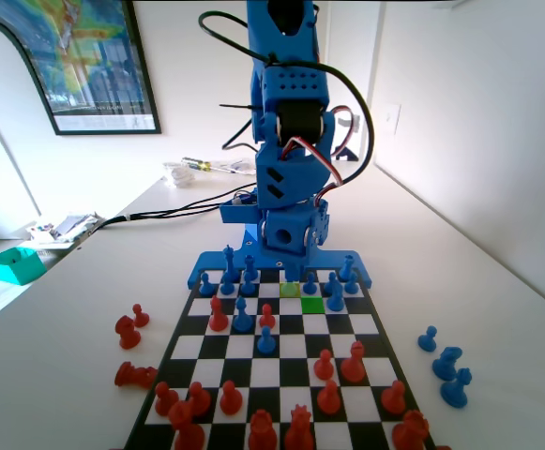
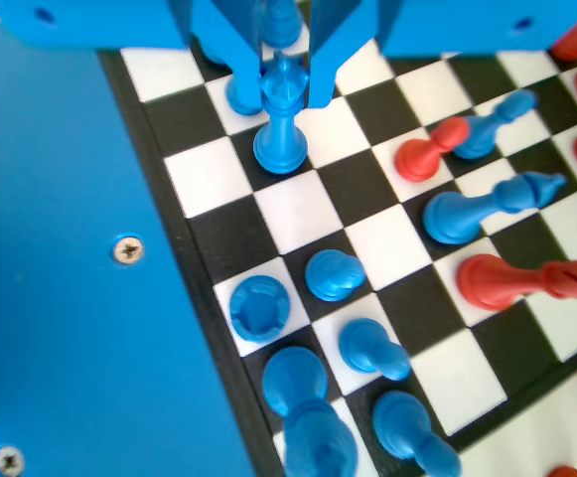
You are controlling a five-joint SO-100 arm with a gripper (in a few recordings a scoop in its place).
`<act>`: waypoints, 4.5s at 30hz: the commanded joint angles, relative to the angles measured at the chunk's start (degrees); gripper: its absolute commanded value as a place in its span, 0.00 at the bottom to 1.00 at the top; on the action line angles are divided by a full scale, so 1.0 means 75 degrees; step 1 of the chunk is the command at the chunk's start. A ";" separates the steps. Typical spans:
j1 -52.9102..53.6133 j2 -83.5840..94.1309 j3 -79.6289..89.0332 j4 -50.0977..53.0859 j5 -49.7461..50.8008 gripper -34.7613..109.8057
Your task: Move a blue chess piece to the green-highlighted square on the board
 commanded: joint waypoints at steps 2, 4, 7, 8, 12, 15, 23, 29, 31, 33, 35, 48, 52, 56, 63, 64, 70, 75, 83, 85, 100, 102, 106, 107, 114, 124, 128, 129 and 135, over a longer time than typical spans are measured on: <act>0.0117 0.0059 0.0105 -0.0035 -0.0258 0.25; 0.0187 0.0059 0.0070 -0.0023 -0.0316 0.25; 0.0281 0.0070 -0.0059 0.0105 -0.0422 0.25; 0.0305 0.0070 -0.0164 0.0270 -0.0434 0.25; 0.0316 0.0082 -0.0926 0.1371 -0.0328 0.25; 0.0293 0.0082 -0.1664 0.2402 -0.0164 0.25; -0.0234 0.0082 -0.2672 0.3059 0.1031 0.25; -0.0668 -0.0141 -0.2859 0.2707 0.2215 0.25; -0.0785 -0.0211 -0.2742 0.2379 0.2555 0.25; -0.0867 -0.0316 -0.2613 0.2074 0.2801 0.25; -0.0938 -0.0398 -0.2496 0.1816 0.3012 0.25; -0.1125 -0.0516 -0.1711 0.0809 0.3246 0.25; -0.1148 -0.0527 -0.1664 0.0773 0.3246 0.25; -0.1184 -0.0527 -0.1629 0.0727 0.3258 0.25; -0.1207 -0.0598 -0.1547 0.0551 0.3258 0.25; -0.1219 -0.0598 -0.1500 0.0480 0.3258 0.25; -0.1301 -0.0609 -0.1301 0.0258 0.3234 0.25; -0.1312 -0.0645 -0.1266 0.0223 0.3258 0.25; -0.1312 -0.0668 -0.1312 0.0199 0.3281 0.29; -0.1301 -0.0691 -0.1336 0.0188 0.3270 0.30; -0.1066 -0.0773 -0.2168 0.0820 0.3199 0.34; -0.0973 -0.0773 -0.2520 0.1406 0.2953 0.34; -0.0855 -0.0656 -0.3270 0.2320 0.2848 0.34; -0.0844 -0.0621 -0.3480 0.2660 0.2836 0.33; -0.0797 0.0246 -0.4793 0.4922 0.3516 0.25; -0.0410 0.2637 -0.6750 0.8766 0.4863 0.25; -0.0199 0.4102 -0.6539 0.9340 0.5707 0.25; -0.0152 0.4547 -0.6398 0.9363 0.6012 0.25; 0.0516 0.7090 -0.5801 0.9375 0.6422 0.25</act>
